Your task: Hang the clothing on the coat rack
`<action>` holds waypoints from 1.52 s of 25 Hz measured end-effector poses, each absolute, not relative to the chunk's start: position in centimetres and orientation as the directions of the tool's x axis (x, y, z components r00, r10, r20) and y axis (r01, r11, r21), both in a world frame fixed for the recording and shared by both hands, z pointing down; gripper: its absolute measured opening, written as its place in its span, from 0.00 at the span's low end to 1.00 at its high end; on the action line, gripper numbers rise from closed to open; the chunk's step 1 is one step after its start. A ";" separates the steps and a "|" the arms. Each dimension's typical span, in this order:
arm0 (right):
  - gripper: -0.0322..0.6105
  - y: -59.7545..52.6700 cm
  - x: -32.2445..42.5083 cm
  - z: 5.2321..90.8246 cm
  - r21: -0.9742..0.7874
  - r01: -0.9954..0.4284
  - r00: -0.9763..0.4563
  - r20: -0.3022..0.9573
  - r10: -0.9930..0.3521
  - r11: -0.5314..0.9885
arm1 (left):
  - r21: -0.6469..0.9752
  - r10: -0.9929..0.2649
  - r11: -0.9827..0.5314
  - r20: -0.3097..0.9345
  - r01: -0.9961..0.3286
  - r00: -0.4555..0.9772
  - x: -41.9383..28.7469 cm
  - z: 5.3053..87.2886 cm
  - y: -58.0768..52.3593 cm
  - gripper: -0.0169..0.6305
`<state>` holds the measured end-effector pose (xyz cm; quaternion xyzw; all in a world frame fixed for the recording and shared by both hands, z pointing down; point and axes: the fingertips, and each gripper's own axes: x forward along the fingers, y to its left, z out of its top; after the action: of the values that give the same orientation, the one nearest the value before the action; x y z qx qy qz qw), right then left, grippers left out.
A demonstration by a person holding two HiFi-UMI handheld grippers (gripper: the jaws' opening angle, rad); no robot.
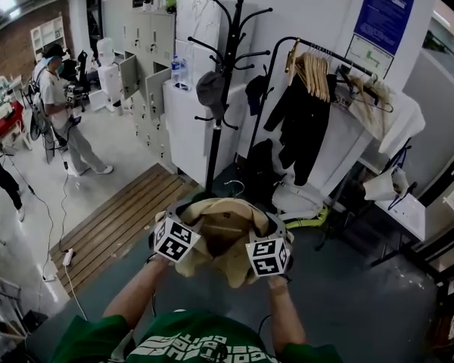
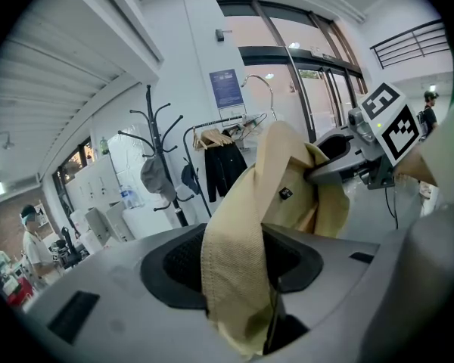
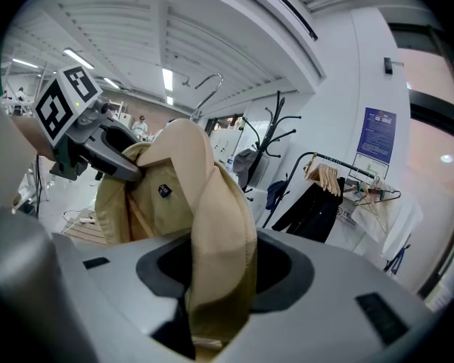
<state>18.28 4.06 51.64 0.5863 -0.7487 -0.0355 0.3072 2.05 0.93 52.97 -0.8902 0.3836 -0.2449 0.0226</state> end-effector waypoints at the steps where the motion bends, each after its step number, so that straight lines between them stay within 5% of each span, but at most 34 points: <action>1: 0.33 3.7 18.6 51.4 0.416 -0.854 -0.126 0.416 -0.901 0.311 | -0.228 -0.696 -0.702 0.418 -0.674 0.584 2.4 52.8 0.6 0.33; 38: 0.33 -15.1 18.1 49.3 0.433 -0.845 -0.131 0.401 -0.906 0.314 | -0.238 -0.707 -0.694 0.403 -0.679 0.581 1.9 50.8 -18.1 0.33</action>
<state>18.07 -15.13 49.28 0.5834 -0.7504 -0.0504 0.3066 1.89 -18.10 50.75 -0.8887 0.3898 -0.2396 0.0288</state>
